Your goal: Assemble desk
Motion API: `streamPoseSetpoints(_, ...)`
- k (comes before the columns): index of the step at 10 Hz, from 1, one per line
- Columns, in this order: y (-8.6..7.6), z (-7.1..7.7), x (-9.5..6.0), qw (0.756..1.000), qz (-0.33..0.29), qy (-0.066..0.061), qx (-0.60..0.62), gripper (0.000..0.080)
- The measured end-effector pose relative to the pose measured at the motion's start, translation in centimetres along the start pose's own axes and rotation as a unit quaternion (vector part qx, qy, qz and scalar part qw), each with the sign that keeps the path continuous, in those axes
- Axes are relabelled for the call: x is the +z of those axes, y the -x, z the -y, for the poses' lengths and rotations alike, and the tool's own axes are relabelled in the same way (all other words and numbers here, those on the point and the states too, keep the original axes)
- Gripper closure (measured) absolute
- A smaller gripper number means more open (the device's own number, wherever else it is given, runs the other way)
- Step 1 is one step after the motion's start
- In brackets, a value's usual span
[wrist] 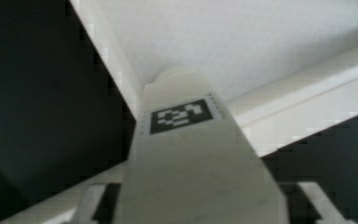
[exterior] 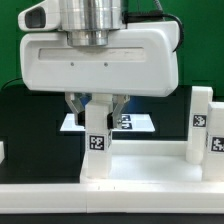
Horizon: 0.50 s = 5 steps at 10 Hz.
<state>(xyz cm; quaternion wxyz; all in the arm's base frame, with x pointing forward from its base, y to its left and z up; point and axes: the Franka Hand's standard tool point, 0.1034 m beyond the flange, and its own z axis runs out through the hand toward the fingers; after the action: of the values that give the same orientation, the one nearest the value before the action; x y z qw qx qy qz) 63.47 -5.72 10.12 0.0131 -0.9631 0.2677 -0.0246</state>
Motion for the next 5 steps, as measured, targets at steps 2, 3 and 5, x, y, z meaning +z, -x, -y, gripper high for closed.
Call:
streamPoseSetpoints(2,-0.02,-0.31,-0.05,0.999,-0.001,0.010,0.032,0.0476)
streamPoseSetpoints(3,-0.03,-0.40,-0.04,1.000,-0.001,0.010,0.028,0.0473)
streamPoseSetpoints(5,-0.04,-0.42,-0.04,1.000,-0.001,0.010,0.021,0.0472)
